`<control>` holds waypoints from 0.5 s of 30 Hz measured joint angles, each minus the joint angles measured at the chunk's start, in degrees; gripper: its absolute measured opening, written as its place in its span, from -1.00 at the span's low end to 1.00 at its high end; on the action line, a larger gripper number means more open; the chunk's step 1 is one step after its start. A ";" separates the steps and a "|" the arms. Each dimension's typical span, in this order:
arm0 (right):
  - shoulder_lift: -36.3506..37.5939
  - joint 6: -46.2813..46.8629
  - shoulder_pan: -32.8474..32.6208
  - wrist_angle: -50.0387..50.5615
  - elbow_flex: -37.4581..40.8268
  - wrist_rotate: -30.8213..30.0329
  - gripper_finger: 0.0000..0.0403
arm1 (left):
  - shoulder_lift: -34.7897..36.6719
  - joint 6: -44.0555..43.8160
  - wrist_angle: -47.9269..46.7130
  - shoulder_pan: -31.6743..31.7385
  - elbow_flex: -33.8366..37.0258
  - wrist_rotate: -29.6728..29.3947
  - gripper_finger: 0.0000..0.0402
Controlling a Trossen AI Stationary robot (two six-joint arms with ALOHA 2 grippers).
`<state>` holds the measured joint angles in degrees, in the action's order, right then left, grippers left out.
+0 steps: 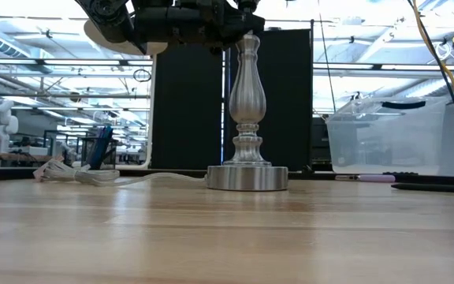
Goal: Screw lightbulb
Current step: Remove the lightbulb from the lamp
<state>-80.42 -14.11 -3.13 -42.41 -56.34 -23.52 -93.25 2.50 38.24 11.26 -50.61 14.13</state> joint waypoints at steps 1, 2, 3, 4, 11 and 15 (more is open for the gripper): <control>-0.16 -0.06 0.14 1.81 -0.75 0.06 0.13 | 0.00 0.02 -0.02 -0.02 0.00 -0.02 -0.64; -0.31 -0.08 0.32 3.34 -1.43 0.43 0.07 | 0.00 0.00 -0.02 -0.01 0.00 0.00 -0.64; -0.46 -0.03 0.58 4.50 -2.11 1.14 0.00 | 0.00 0.02 -0.04 -0.01 0.00 -0.02 -0.64; -0.56 0.34 0.84 5.34 -2.64 2.03 -0.07 | 0.00 0.02 -0.04 0.00 0.00 -0.02 -0.64; 0.28 1.87 2.37 9.00 -3.29 6.01 -0.25 | 0.09 0.13 -0.17 0.09 0.07 0.65 -0.64; 2.23 3.64 4.11 12.42 -3.29 11.88 -0.25 | 0.07 0.66 -0.13 0.22 0.00 3.18 -0.64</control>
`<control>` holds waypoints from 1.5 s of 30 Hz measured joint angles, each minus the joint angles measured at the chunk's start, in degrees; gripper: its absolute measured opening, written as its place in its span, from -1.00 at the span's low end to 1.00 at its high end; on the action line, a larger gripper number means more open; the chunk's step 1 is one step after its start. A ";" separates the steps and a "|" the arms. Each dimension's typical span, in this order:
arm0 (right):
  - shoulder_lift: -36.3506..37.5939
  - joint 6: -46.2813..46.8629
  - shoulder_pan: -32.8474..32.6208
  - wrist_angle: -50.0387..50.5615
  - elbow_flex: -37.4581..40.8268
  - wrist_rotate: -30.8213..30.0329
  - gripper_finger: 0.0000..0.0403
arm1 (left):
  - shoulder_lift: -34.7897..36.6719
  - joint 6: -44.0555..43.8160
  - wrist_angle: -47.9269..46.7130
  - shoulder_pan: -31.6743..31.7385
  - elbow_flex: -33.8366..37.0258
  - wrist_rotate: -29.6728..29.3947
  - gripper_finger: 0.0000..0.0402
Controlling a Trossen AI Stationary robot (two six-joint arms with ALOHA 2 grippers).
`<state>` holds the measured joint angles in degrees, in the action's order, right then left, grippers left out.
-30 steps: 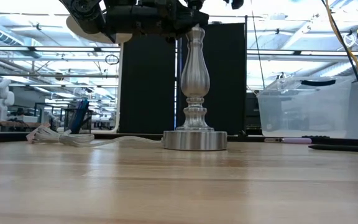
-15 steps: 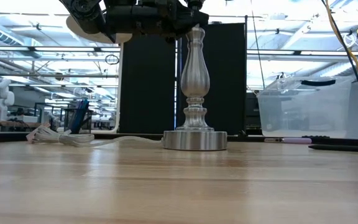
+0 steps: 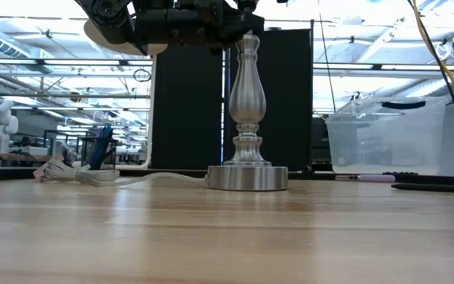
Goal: Screw lightbulb
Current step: Remove the lightbulb from the lamp
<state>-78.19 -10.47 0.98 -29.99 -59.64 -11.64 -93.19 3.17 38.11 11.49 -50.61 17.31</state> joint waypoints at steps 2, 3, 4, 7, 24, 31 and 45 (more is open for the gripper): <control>0.65 1.02 1.13 1.24 0.00 3.83 -0.25 | 0.00 0.27 0.03 0.02 -0.02 1.33 -0.64; 0.80 1.26 1.75 1.64 0.00 5.55 -0.25 | 0.00 0.36 0.11 0.02 -0.02 1.82 -0.64; 0.84 1.43 2.44 1.85 0.00 7.33 -0.25 | 0.00 0.36 0.11 0.00 -0.02 2.15 -0.64; 0.91 2.04 4.82 2.30 -0.09 12.62 -0.25 | 0.00 0.35 0.12 0.00 -0.02 2.74 -0.64; 0.96 7.64 15.43 2.27 -0.20 41.41 -0.25 | -0.11 0.39 0.59 -0.11 -0.33 3.74 -0.64; 0.94 9.23 17.22 2.27 -0.22 48.09 -0.25 | -0.18 0.41 0.85 -0.15 -0.39 3.90 -0.64; 0.83 10.08 16.18 5.00 -2.51 53.98 -0.23 | -0.21 0.78 0.88 -0.26 -0.48 5.09 -0.64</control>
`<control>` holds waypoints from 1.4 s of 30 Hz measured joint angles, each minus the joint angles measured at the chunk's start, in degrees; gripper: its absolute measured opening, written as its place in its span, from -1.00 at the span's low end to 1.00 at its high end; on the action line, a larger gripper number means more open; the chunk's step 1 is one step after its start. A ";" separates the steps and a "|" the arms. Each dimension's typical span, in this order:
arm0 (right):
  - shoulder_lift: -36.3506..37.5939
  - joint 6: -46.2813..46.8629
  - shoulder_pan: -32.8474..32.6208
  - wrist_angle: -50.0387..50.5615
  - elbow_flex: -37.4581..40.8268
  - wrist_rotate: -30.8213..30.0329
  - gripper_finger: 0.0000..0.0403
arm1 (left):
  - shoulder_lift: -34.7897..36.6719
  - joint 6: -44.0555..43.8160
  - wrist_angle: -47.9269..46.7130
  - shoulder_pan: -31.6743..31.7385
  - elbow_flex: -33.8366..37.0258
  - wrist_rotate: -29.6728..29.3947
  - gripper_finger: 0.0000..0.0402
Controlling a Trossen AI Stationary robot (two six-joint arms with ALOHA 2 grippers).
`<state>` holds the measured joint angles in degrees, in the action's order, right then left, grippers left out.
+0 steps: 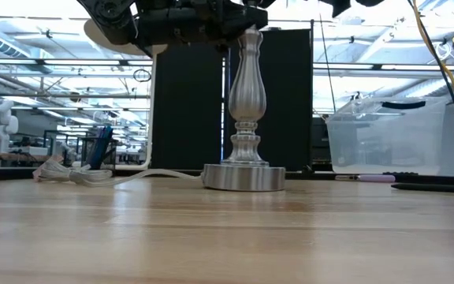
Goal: Screw lightbulb
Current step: Remove the lightbulb from the lamp
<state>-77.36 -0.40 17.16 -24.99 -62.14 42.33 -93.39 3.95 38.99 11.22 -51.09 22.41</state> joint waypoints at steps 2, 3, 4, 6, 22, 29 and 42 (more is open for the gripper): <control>0.00 -0.70 -1.21 0.83 -0.65 -1.04 -0.08 | 0.04 0.41 -0.18 0.00 0.03 1.02 -0.64; 0.01 -1.32 -1.66 1.42 -1.09 -1.69 0.03 | 0.08 0.59 -0.41 0.01 0.15 1.32 -0.64; 0.02 -2.03 -2.02 2.09 -1.55 -2.15 0.14 | 0.10 0.73 -0.73 0.02 0.25 1.33 -0.64; 0.13 -3.33 -2.27 3.65 -2.56 -3.25 0.33 | 0.14 0.42 -0.92 0.14 0.35 1.31 -0.64; 8.60 -12.53 -2.70 21.25 -5.74 -17.73 0.56 | 0.14 -0.55 -1.15 0.16 0.42 -0.09 -0.64; 14.81 -13.92 -3.15 32.31 -5.45 -27.26 0.56 | 0.14 -0.68 -1.29 0.44 0.42 -0.17 -0.64; 16.12 -9.41 -10.83 15.88 8.92 -44.69 0.56 | 0.16 -0.74 -1.30 0.29 0.47 -4.37 -0.64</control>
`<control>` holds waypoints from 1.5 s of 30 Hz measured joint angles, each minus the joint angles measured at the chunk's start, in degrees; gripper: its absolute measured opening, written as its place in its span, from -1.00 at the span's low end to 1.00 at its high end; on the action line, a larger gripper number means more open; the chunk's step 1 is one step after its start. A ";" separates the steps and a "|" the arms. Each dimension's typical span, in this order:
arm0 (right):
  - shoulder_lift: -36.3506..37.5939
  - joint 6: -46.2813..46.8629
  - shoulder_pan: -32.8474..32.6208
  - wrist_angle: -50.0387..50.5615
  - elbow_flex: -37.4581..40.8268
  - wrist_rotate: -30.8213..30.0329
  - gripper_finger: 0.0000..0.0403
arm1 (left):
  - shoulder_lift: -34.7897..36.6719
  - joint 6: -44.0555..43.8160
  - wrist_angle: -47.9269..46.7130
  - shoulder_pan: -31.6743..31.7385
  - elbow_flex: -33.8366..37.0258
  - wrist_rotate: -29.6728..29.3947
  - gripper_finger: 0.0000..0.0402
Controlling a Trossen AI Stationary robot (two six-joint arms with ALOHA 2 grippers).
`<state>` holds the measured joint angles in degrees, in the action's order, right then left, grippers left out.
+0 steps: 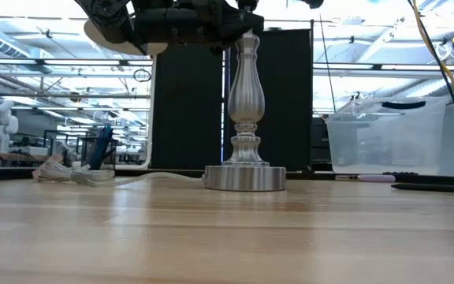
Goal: Screw lightbulb
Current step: Remove the lightbulb from the lamp
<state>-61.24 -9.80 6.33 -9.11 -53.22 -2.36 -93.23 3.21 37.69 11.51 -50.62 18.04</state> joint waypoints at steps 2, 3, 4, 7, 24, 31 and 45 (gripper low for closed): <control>-1.47 0.27 -1.35 -4.59 2.27 -3.71 0.56 | 0.02 -0.27 0.27 -0.05 0.05 -1.31 -0.64; -2.31 0.33 -2.12 -6.19 3.15 -5.32 0.56 | 0.02 -0.31 0.33 -0.09 0.05 -1.89 -0.64; -3.17 0.46 -2.89 -8.09 3.62 -6.88 0.56 | 0.02 -0.34 0.33 -0.09 0.05 -2.27 -0.64; -5.80 0.44 -5.22 -13.11 3.95 -10.36 0.56 | 0.02 -0.40 0.38 -0.09 0.07 -3.13 -0.64; -15.46 2.36 -7.52 -37.87 3.92 -15.96 0.54 | 0.01 -0.33 0.47 -0.04 0.07 -5.22 -0.64; -16.67 1.75 -7.52 -40.01 3.92 -15.80 0.10 | 0.02 -0.45 0.47 -0.03 0.07 -5.22 -0.64; -15.27 1.03 -5.91 -36.88 3.92 -11.19 -0.33 | 0.02 -0.86 0.57 0.19 0.07 -2.74 -0.64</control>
<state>-76.51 -8.77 0.42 -45.99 -49.30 -13.55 -93.21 2.35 38.26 11.70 -50.54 15.30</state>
